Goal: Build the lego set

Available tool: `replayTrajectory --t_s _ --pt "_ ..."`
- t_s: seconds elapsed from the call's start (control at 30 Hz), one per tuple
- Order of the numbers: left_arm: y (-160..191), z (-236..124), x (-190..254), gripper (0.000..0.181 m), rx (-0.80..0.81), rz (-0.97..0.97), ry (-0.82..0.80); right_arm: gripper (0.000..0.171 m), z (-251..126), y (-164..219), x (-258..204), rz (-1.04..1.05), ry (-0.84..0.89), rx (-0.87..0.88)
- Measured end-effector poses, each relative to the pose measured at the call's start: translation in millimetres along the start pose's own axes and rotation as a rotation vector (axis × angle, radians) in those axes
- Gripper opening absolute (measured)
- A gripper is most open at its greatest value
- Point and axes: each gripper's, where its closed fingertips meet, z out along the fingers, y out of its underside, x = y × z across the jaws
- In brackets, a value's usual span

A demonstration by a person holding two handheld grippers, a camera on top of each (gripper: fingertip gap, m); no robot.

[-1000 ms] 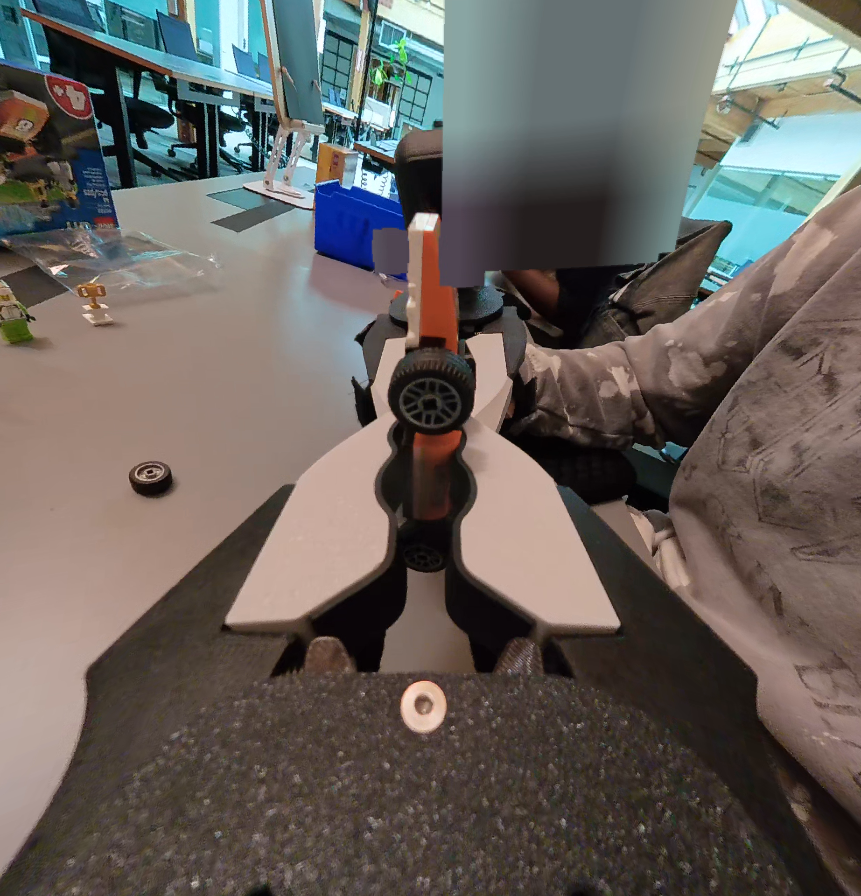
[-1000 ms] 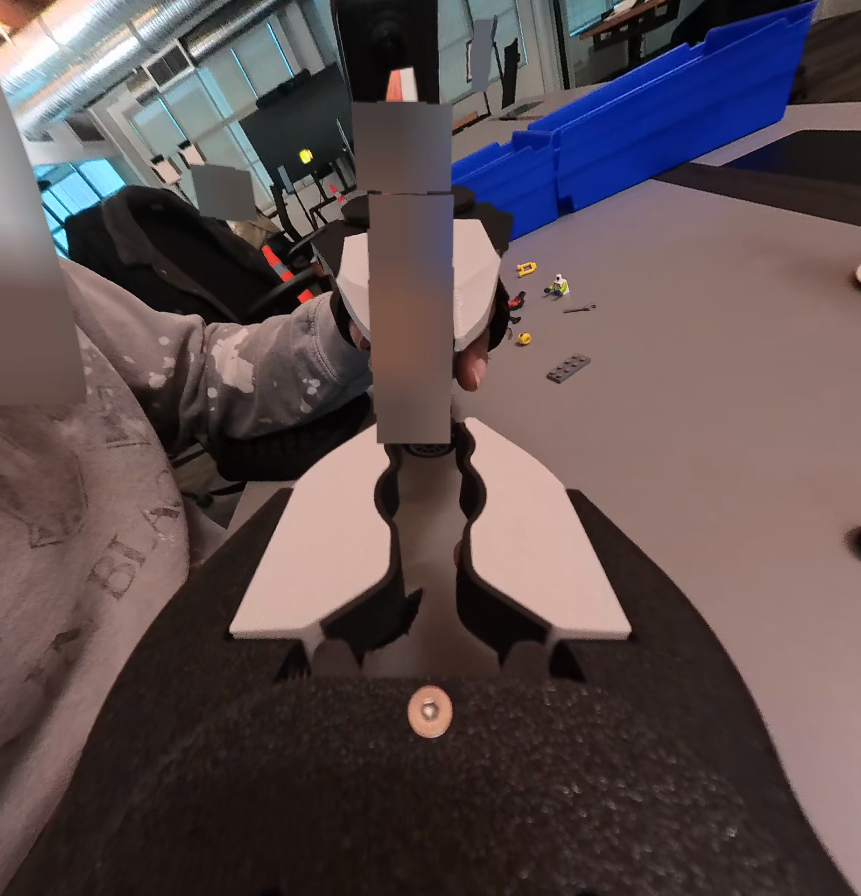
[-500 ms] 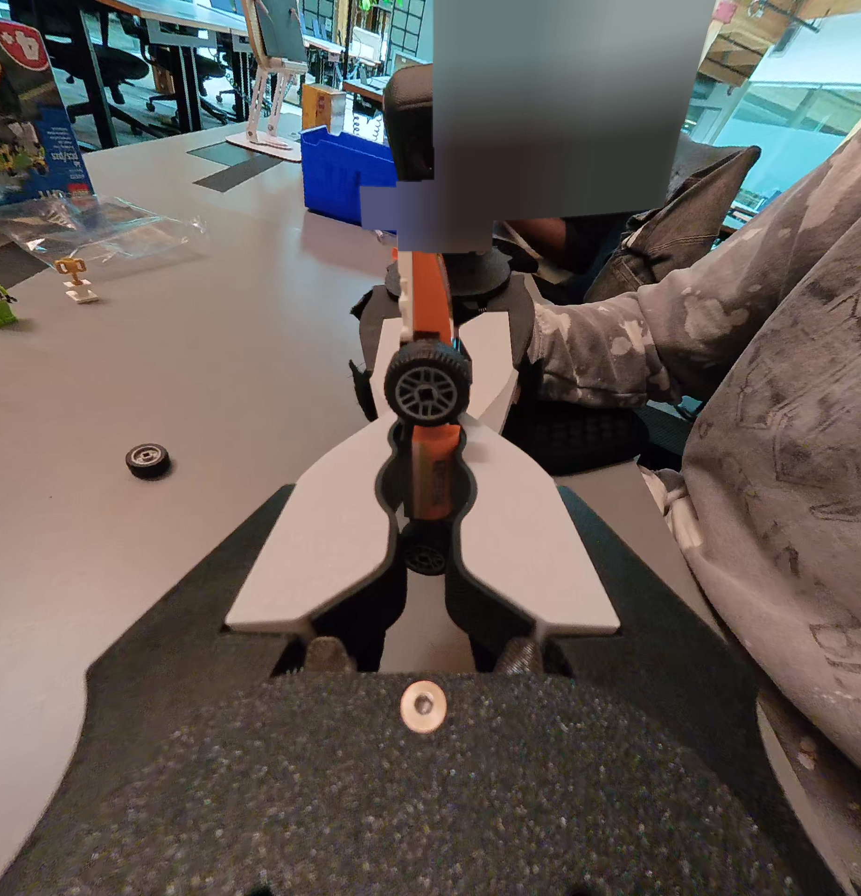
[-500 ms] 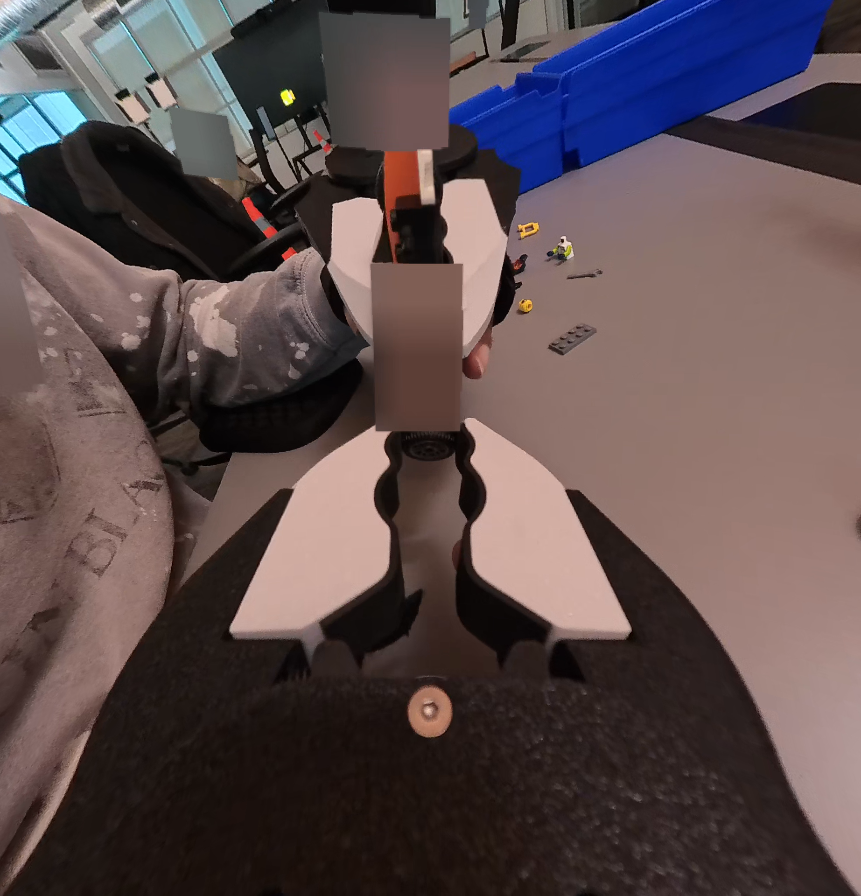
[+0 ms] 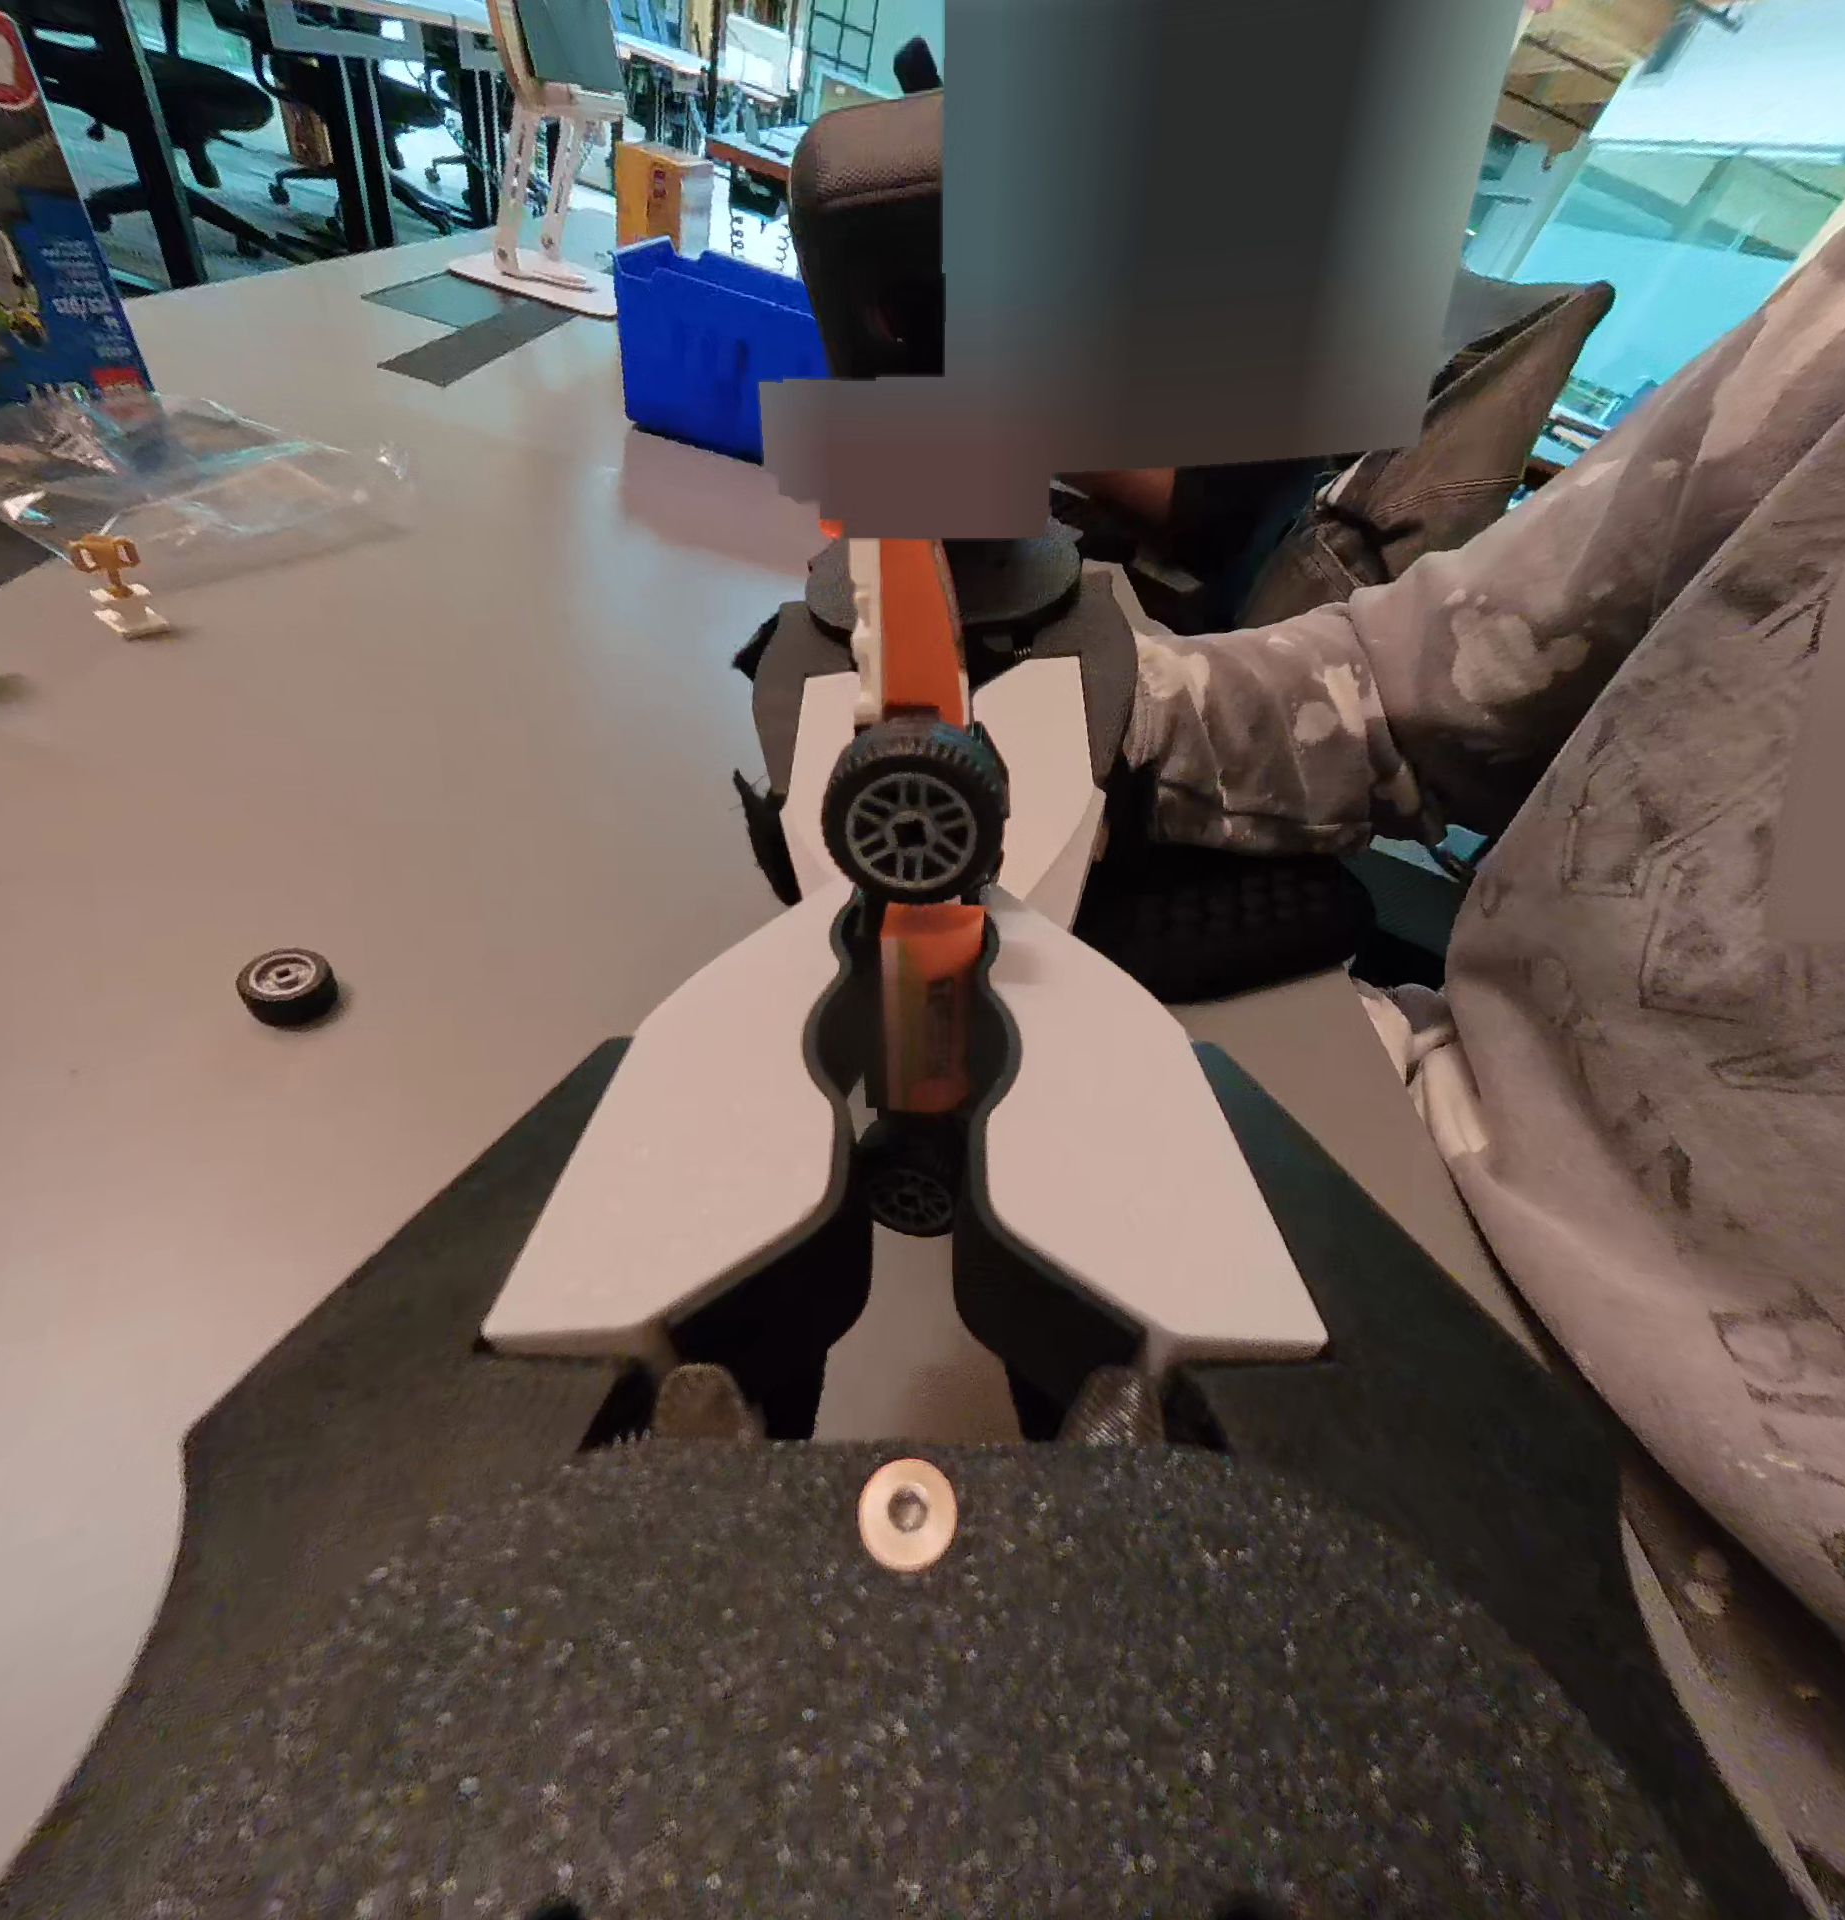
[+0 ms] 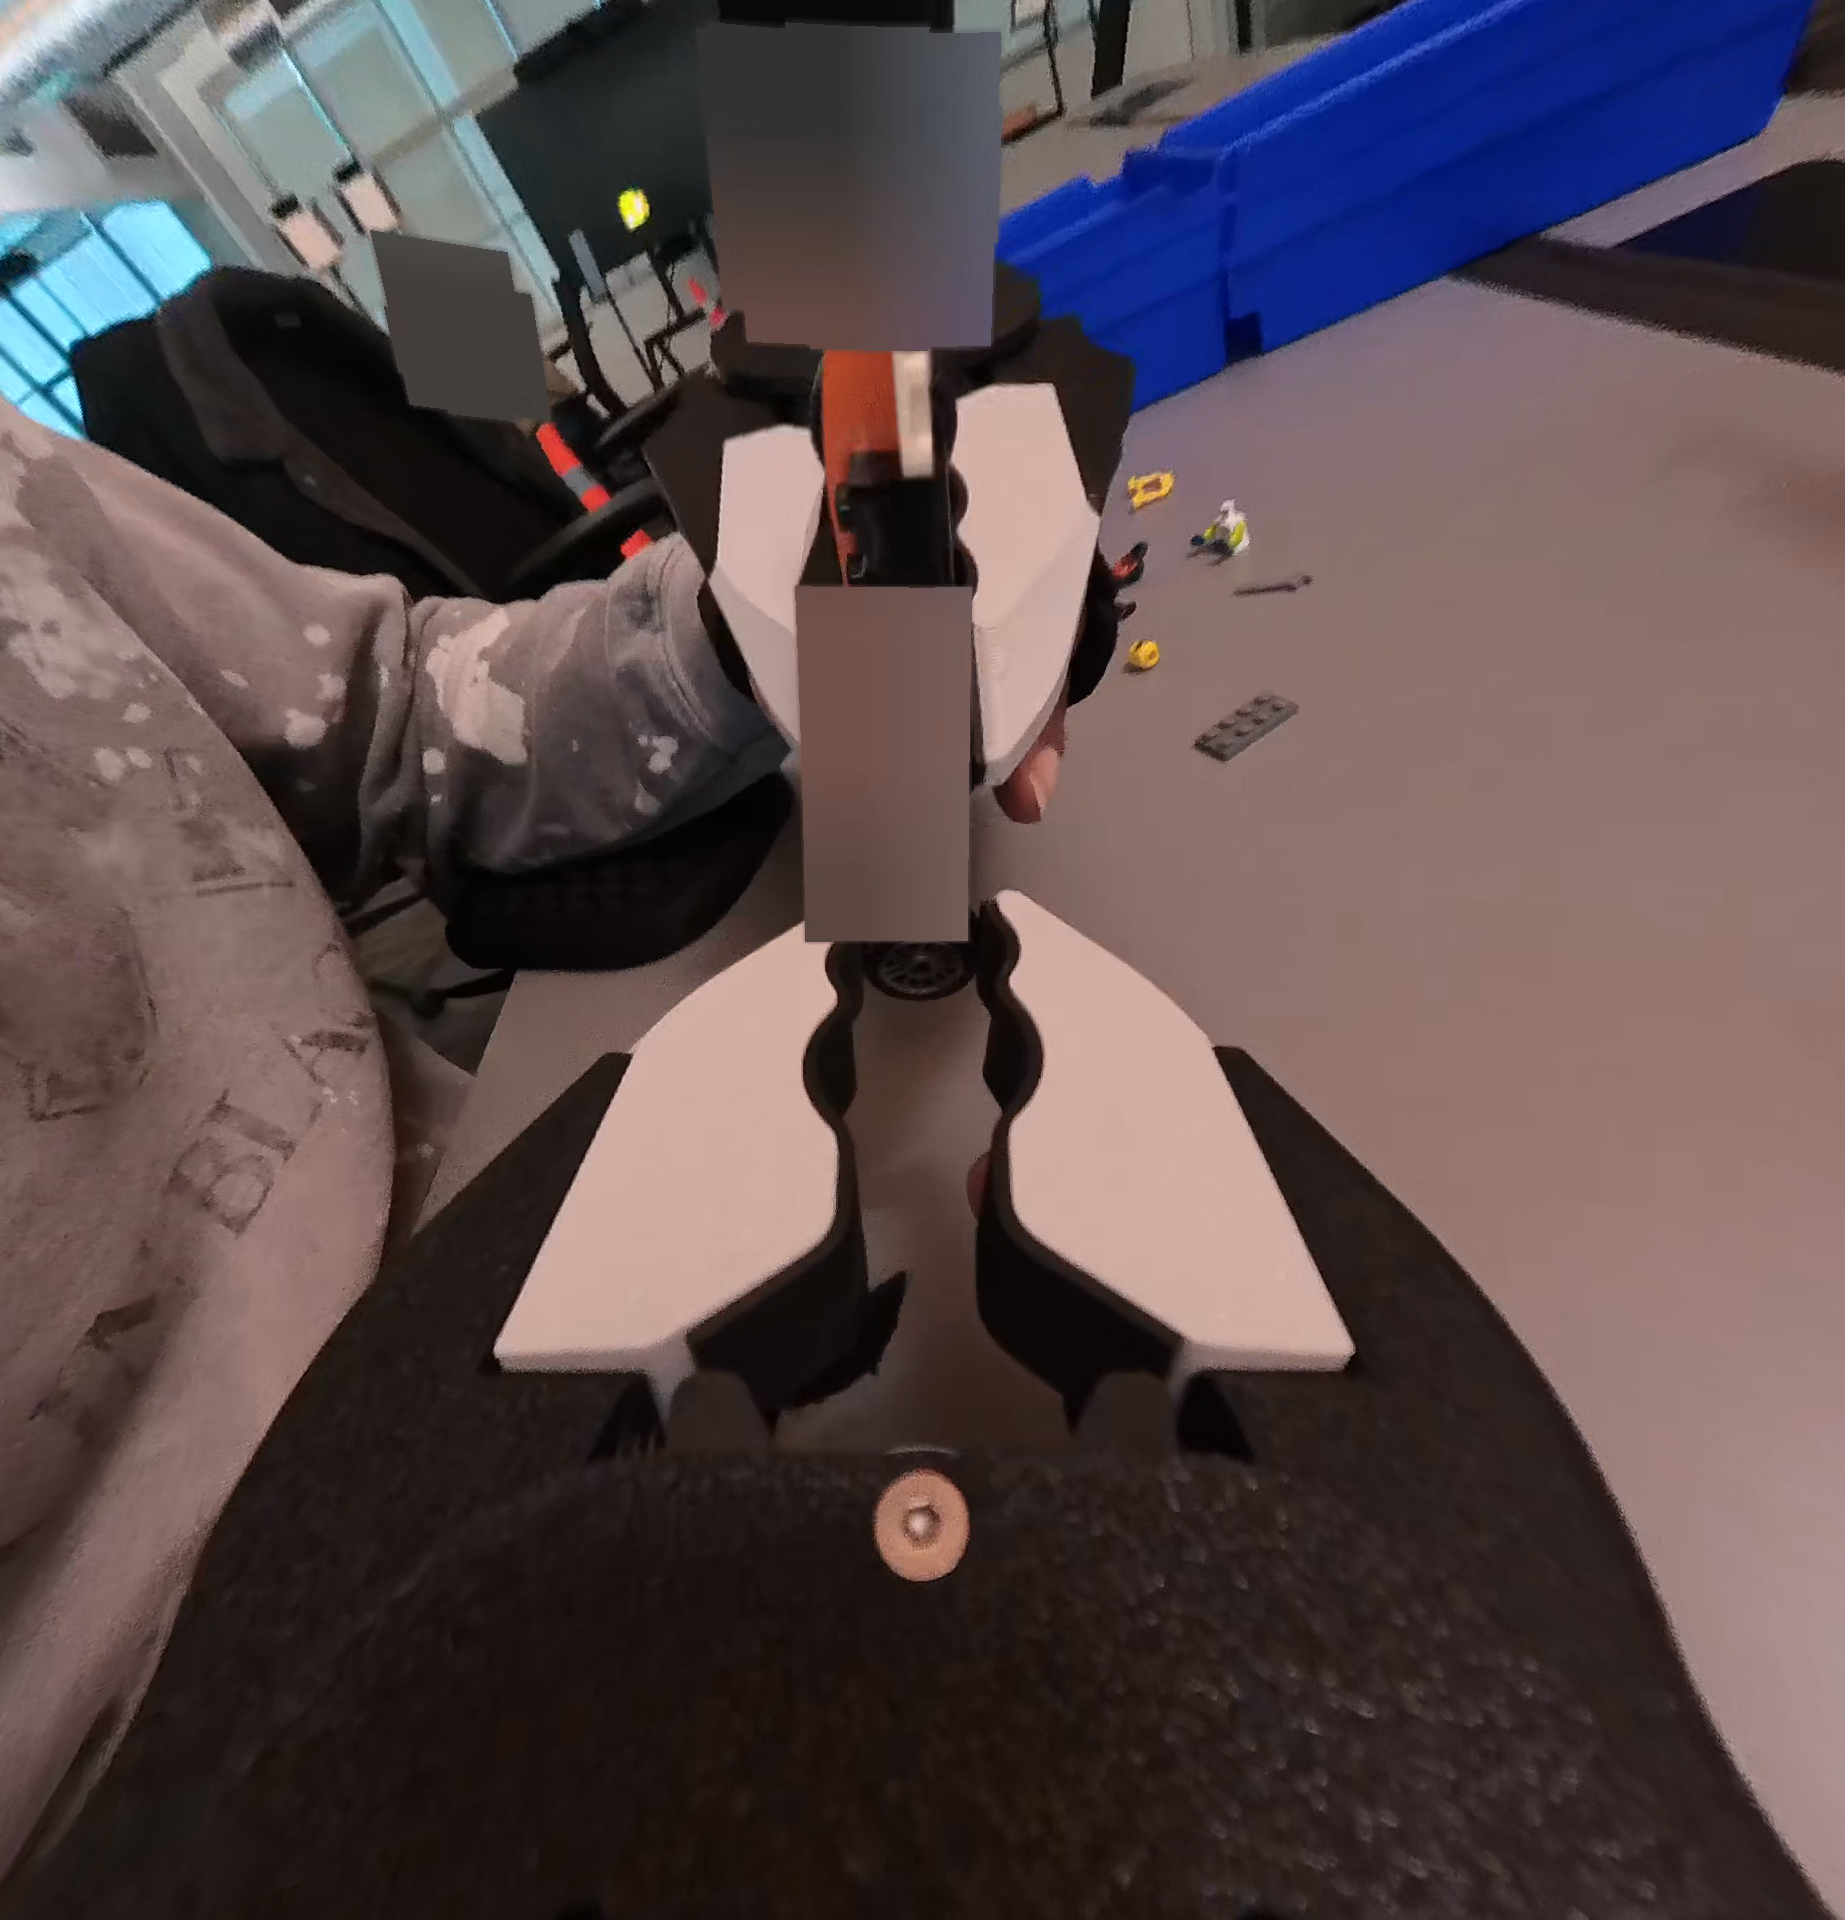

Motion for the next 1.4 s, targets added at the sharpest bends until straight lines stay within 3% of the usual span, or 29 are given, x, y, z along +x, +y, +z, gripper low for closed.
replayTrajectory --t_s 0.8,1.4 --pt "-27.2 -4.6 11.2 0.016 0.176 0.005 0.055 0.025 -21.6 -26.5 -12.1 -0.116 -0.002 0.104" --pt "-35.1 -5.6 3.9 0.016 0.289 -0.090 0.065 0.018 -21.3 -38.6 -10.5 -0.096 0.006 0.207"
